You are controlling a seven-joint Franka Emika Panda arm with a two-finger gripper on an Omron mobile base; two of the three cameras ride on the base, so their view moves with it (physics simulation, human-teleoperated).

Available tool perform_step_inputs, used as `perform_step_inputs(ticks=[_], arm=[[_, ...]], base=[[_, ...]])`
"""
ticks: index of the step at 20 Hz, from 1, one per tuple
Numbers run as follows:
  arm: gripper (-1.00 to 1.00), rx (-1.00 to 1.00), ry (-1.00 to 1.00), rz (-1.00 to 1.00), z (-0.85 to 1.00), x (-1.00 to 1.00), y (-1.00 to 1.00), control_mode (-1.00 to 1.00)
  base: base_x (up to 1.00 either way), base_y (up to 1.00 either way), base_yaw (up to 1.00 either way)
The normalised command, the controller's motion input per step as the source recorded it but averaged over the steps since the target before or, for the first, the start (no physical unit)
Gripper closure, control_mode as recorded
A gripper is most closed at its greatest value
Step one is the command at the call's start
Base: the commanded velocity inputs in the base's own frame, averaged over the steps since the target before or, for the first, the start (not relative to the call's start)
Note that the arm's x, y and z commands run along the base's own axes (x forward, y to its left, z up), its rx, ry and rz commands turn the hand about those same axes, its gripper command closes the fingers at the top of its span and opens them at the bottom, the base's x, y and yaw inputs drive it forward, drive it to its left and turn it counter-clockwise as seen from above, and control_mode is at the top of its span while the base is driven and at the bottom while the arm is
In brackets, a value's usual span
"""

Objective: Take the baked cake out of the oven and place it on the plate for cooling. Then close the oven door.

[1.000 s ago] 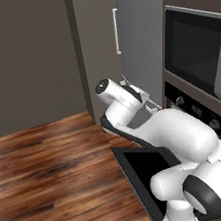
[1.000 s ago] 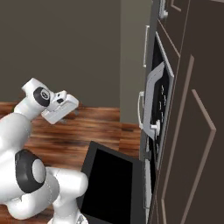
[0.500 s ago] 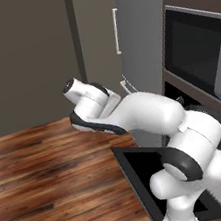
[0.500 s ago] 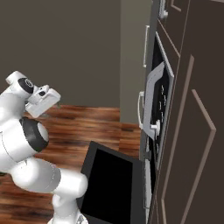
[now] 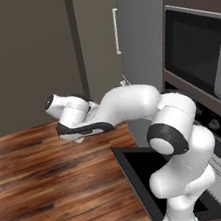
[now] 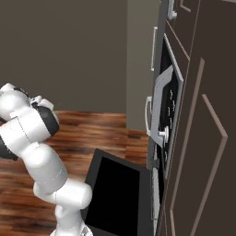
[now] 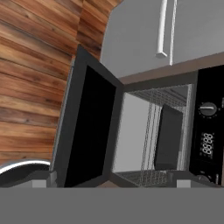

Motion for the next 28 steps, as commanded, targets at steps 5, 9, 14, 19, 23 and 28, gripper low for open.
perform_step_inputs(ticks=[5, 9, 14, 19, 23, 28], arm=[[-1.0, -0.09, 0.0, 0.0, -0.68, 0.05, 0.48, -1.0], [-1.0, -0.07, 0.0, -0.01, -0.6, 0.08, 0.53, -1.0], [-1.0, -0.08, -0.02, -0.05, -0.54, 0.16, 0.38, -1.0], [-1.0, -0.14, -0.11, -0.07, -0.62, 0.13, 0.19, -1.0], [-1.0, -0.18, -0.2, -0.08, -0.7, 0.01, 0.03, -1.0], [-1.0, -0.18, -0.25, -0.09, -0.68, 0.0, 0.0, -1.0]], base=[[0.0, 0.0, 0.0], [0.0, 0.0, 0.0], [0.0, 0.0, 0.0], [0.0, 0.0, 0.0], [0.0, 0.0, 0.0], [0.0, 0.0, 0.0]])
